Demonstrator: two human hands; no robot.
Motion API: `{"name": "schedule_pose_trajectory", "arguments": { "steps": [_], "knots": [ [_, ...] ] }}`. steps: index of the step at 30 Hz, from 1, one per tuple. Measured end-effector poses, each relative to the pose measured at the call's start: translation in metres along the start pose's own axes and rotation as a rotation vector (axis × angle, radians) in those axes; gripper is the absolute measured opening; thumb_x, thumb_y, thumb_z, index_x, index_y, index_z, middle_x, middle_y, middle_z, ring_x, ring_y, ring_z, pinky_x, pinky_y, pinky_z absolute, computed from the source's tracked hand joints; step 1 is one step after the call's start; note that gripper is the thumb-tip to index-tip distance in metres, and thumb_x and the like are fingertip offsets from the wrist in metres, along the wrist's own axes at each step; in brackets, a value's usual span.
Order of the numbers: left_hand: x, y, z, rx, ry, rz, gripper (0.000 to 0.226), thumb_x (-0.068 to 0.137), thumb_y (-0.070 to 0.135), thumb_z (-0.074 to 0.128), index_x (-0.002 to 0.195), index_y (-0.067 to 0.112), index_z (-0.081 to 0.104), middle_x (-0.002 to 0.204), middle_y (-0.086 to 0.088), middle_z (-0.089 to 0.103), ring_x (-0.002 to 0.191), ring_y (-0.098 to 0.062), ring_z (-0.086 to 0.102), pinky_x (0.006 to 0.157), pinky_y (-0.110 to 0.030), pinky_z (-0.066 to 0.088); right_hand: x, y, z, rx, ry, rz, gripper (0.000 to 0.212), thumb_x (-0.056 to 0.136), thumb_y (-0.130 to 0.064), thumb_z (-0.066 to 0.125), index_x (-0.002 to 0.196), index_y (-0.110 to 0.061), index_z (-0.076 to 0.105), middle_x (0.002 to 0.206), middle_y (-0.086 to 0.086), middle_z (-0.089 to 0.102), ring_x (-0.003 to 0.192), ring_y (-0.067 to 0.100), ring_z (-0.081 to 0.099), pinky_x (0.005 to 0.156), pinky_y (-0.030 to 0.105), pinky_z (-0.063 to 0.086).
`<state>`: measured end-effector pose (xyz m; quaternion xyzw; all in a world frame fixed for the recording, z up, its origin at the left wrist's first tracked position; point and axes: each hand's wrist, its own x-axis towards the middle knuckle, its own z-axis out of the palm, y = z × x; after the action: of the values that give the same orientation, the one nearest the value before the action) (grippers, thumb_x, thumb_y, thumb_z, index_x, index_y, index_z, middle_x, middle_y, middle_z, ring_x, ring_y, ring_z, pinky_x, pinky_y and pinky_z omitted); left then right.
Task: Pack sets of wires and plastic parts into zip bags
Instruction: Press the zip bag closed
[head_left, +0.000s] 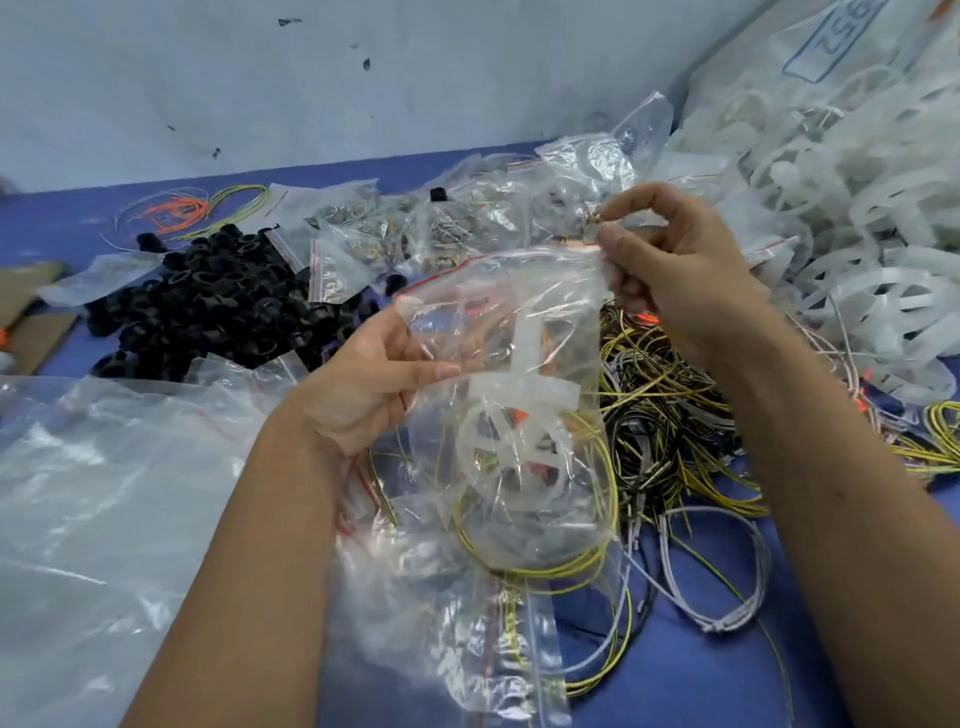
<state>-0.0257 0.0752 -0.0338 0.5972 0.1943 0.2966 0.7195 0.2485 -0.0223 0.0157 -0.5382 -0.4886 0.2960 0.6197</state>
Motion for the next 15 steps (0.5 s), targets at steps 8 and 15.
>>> {"name": "schedule_pose_trajectory", "arguments": {
  "steps": [8, 15],
  "knots": [
    [0.011, 0.001, 0.013, -0.276, 0.256, -0.075, 0.068, 0.072, 0.051, 0.084, 0.117, 0.001, 0.072, 0.12, -0.024, 0.072, 0.108, -0.038, 0.071, 0.081, -0.047, 0.062, -0.021, 0.007, 0.044, 0.09, 0.167, 0.112, 0.017, 0.095, -0.017, 0.073, 0.105, -0.006, 0.064, 0.084, 0.007, 0.078, 0.079, 0.021, 0.075, 0.068, 0.033, 0.063],
    [0.015, -0.002, 0.006, -0.262, 0.494, 0.087, 0.024, 0.093, 0.013, 0.068, 0.071, 0.015, 0.058, 0.077, -0.005, 0.061, 0.065, -0.016, 0.055, 0.085, -0.058, 0.052, -0.02, 0.009, 0.043, 0.331, 0.294, 0.22, 0.013, 0.084, 0.003, 0.077, 0.094, -0.004, 0.072, 0.076, 0.007, 0.076, 0.075, 0.02, 0.072, 0.08, 0.035, 0.063]
  ]
}}
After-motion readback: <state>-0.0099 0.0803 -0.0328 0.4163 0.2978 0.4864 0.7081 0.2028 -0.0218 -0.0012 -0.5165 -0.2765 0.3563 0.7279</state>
